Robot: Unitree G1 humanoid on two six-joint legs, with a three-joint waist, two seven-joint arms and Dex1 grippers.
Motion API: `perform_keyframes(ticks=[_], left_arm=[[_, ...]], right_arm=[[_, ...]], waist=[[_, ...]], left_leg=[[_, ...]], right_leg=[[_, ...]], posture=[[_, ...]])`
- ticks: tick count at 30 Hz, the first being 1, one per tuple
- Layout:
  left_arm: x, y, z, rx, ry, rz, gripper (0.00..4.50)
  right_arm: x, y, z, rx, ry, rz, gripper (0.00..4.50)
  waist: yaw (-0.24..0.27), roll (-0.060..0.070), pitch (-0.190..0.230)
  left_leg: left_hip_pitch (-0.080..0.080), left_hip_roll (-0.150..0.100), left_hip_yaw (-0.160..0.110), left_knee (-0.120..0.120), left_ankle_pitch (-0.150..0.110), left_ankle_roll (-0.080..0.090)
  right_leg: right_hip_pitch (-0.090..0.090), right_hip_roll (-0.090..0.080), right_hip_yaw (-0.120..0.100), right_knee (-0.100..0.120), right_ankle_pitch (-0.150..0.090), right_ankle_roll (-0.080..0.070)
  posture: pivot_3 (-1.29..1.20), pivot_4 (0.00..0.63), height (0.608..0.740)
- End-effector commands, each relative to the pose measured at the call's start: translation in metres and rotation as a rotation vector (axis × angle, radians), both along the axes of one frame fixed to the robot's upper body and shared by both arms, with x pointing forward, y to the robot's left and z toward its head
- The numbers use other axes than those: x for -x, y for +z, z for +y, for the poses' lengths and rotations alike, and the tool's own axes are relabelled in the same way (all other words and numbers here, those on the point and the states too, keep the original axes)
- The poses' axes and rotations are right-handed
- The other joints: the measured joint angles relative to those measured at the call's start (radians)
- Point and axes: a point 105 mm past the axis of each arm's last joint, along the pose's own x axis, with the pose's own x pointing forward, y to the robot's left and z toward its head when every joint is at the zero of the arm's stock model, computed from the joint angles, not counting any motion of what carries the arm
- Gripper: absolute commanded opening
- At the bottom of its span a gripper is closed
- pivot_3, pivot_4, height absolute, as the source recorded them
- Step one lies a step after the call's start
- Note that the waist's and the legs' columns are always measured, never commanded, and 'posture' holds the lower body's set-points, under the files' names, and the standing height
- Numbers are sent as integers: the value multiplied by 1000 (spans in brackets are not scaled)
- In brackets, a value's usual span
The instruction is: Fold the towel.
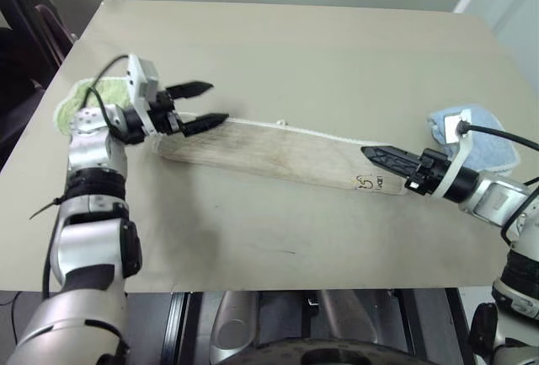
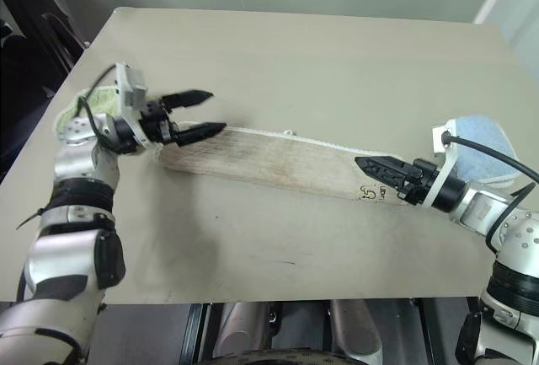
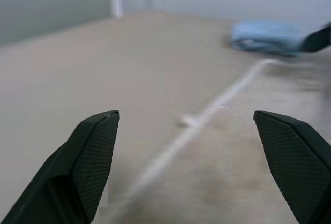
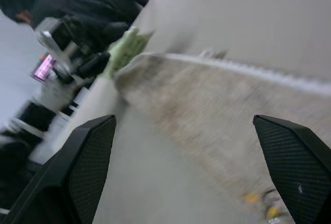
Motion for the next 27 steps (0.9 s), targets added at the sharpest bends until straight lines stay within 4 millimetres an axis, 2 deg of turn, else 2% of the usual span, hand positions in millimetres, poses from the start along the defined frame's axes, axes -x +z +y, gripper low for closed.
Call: perform_keyframes(ticks=[1, 4, 8, 11, 17, 22, 27], left_arm=[[23, 9, -10, -64, -126, 14, 4500], [36, 2, -16, -99, -170, 36, 4500], [53, -17, -25, -200, -250, 36, 4500], [63, -28, -35, -204, -302, 60, 4500], [69, -36, -53, -163, -332, 74, 4500], [69, -38, -56, -151, -332, 77, 4500], [68, -40, -57, -148, -326, 78, 4500]], right_arm=[[19, -7, 2, -79, 1, 100, 4482], [32, -25, -3, -152, -49, 237, 4482], [45, -37, -8, -201, -116, 354, 4482], [53, -49, -12, -223, -177, 403, 4482], [48, -56, -21, -274, -305, 424, 4482], [40, -63, -35, -312, -418, 454, 4482], [30, -60, -45, -347, -498, 441, 4482]], waist=[[2, 0, 0], [8, 0, 0], [11, 0, 0], [11, 0, 0], [11, 0, -1], [11, 0, -1], [11, 0, -1]], left_leg=[[0, 0, 0, 0, 0, 0], [1, 0, -2, -1, 0, 0], [2, -1, -3, 0, -2, 1], [3, -1, -6, -1, -4, 1], [1, -1, -7, -1, -5, 3], [1, -1, -8, -1, -7, 4], [2, -1, -8, -1, -6, 5]], right_leg=[[0, 0, 0, 0, 0, 0], [2, 0, 0, -1, -10, 7], [5, -1, 1, -1, -10, 7], [7, -1, 0, -5, -10, 7], [9, -1, 0, -15, -5, 9], [10, -1, 0, -16, -6, 9], [11, -1, 0, -18, -4, 10]], posture=[[0, 150, 697], [0, 150, 697], [0, 150, 697], [0, 150, 697], [0, 150, 697], [0, 150, 697], [0, 150, 697]])
